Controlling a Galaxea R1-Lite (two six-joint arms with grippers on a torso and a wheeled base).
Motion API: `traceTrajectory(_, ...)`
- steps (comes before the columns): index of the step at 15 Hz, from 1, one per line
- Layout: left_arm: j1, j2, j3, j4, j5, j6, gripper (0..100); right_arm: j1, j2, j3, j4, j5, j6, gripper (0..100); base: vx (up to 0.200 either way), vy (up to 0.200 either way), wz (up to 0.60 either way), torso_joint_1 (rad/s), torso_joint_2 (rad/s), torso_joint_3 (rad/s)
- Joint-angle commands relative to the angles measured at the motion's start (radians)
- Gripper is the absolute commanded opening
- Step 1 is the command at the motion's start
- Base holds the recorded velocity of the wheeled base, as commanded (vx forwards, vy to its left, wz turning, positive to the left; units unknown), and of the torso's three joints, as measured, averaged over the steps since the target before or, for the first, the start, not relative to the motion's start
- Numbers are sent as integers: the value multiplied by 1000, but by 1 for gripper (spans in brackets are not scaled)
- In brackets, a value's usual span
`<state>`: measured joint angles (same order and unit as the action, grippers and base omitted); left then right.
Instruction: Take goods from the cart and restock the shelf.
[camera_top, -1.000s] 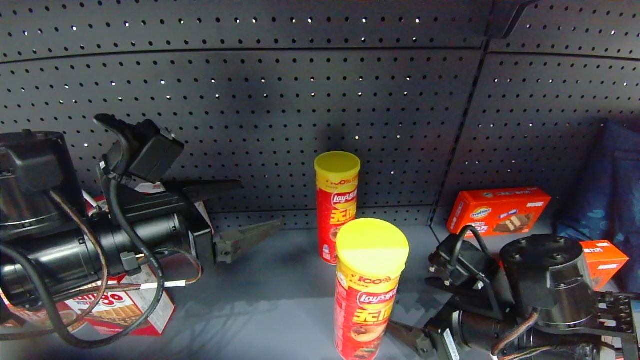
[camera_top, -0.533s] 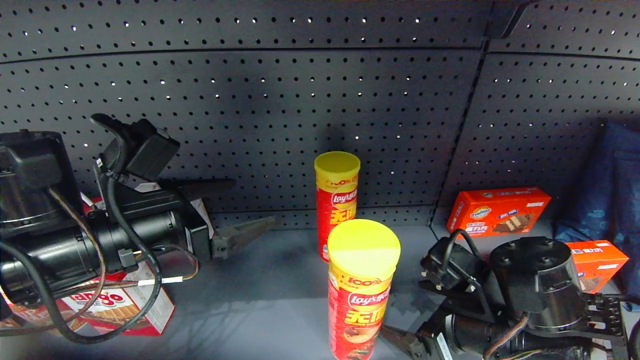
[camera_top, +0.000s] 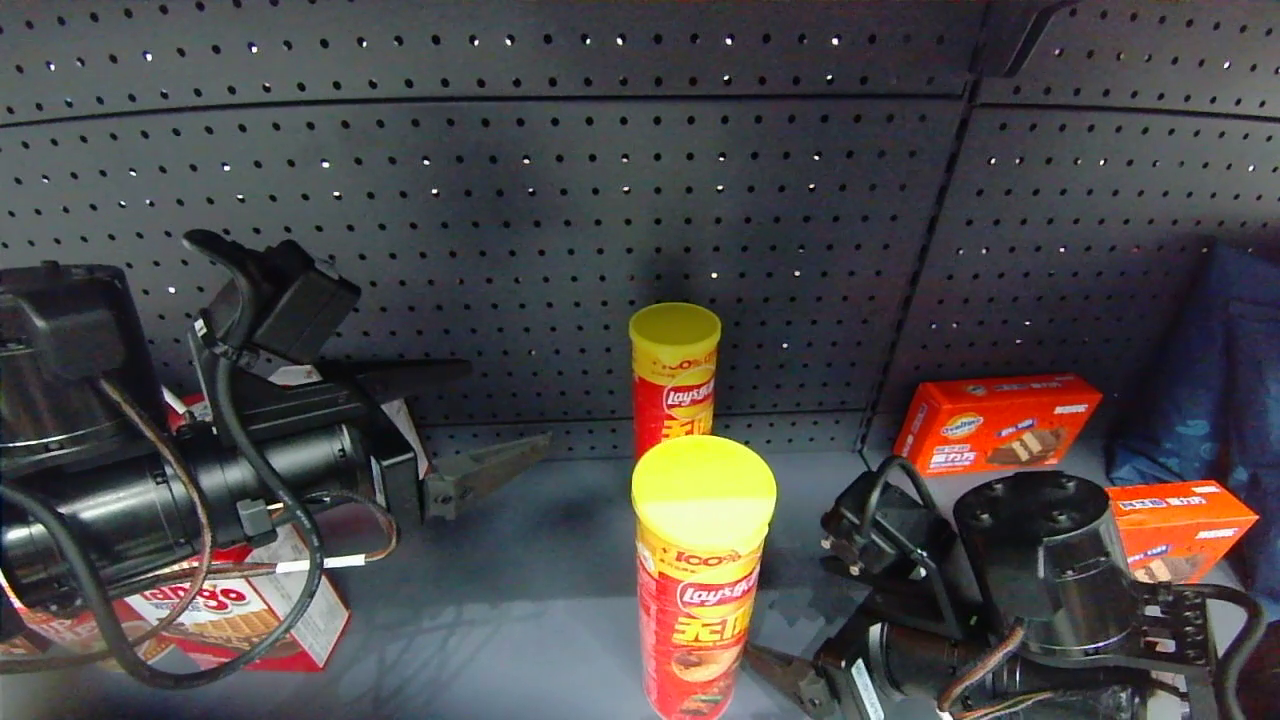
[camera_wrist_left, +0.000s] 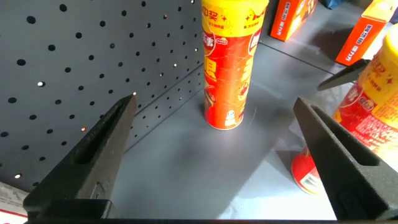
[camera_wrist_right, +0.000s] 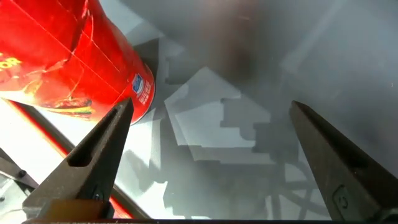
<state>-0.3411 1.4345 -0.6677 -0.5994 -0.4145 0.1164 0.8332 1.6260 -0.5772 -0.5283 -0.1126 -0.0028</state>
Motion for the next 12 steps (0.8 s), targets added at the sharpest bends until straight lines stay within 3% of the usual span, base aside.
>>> traceTrajectory(1,4,3,0,0,-1,0,100,4,12,0,-1,-1,-3,100,0,0,0,0,0,0)
traceTrajectory(8,4,1,20,-7,-1,0,100,7,14,0,-2,-1,-3,100,0,0,0,0,0,0)
traceTrajectory(12,5,-91,17,0,19,2,100,-11,-176,10,-15,-58,-3,100,0,0,0,0,0,0)
